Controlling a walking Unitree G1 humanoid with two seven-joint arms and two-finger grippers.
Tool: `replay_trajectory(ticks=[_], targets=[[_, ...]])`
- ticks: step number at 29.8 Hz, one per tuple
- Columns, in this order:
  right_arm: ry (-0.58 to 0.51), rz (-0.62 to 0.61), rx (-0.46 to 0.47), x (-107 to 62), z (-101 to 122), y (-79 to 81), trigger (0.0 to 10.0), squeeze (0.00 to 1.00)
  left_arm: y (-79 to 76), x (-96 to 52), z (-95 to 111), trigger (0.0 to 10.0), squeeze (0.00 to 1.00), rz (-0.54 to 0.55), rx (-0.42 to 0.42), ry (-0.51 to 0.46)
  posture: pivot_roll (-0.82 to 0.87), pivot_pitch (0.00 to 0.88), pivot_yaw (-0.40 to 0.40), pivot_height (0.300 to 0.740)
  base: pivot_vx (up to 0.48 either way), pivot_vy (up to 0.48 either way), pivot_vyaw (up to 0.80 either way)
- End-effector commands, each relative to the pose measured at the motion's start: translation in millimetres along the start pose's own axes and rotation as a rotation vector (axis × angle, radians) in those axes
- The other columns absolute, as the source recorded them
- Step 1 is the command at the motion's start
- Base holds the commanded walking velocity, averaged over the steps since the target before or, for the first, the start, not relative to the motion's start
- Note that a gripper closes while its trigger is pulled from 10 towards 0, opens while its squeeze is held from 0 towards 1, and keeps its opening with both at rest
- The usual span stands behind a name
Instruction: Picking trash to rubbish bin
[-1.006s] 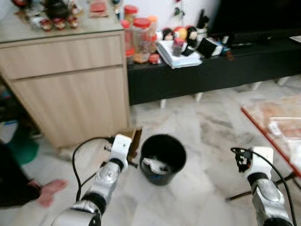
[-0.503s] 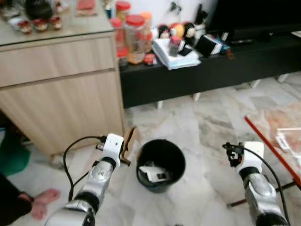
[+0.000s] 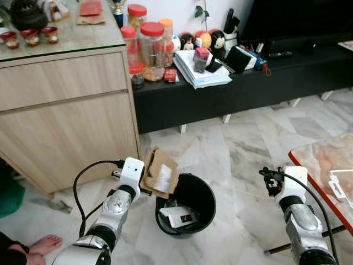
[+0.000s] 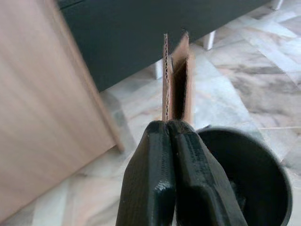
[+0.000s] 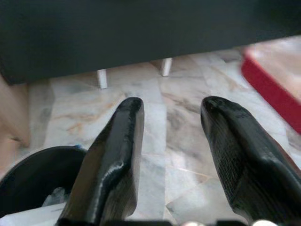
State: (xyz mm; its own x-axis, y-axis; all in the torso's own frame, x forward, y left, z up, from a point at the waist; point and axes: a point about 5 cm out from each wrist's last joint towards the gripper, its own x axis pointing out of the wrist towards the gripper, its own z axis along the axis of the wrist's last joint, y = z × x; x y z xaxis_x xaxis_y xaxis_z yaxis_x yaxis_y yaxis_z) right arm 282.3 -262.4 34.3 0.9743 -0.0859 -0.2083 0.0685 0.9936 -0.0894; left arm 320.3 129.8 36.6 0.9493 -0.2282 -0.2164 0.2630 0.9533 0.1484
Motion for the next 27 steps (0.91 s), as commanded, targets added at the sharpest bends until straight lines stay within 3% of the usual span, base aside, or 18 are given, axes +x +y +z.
replay_trajectory(ticks=[1, 9, 17, 21, 27], targets=[[-0.004, 0.014, -0.020, -0.2, 2, -0.9, 10.0, 0.00, -4.9, 1.2, 2, 10.0, 0.00, -0.020, 0.006, -0.010, 0.07, 0.113, -0.080, 0.740, 0.394, 0.000, 0.00], [-0.018, 0.047, -0.029, 1.9, 5, 5.6, 10.0, 0.00, -9.1, 2.2, 4, 10.0, 0.00, -0.041, -0.012, -0.021, 0.07, 0.113, -0.081, 0.740, 0.390, 0.000, 0.00], [-0.023, 0.108, -0.059, 2.8, 8, 13.5, 10.0, 0.00, -25.5, 1.5, 1, 10.0, 0.00, -0.160, -0.072, -0.003, 0.06, 0.113, -0.084, 0.740, 0.000, 0.000, 0.00], [-0.023, 0.133, -0.070, 3.3, 9, 16.1, 10.0, 0.00, -31.3, 0.8, -2, 10.0, 0.00, -0.209, -0.058, 0.023, 0.06, 0.113, -0.084, 0.740, 0.000, 0.000, 0.00], [0.044, 0.274, -0.145, 2.7, 8, 27.8, 10.0, 0.00, -45.2, 1.4, -5, 10.0, 0.00, -0.296, -0.101, 0.071, 0.05, 0.118, -0.089, 0.740, 0.000, 0.000, 0.00]])
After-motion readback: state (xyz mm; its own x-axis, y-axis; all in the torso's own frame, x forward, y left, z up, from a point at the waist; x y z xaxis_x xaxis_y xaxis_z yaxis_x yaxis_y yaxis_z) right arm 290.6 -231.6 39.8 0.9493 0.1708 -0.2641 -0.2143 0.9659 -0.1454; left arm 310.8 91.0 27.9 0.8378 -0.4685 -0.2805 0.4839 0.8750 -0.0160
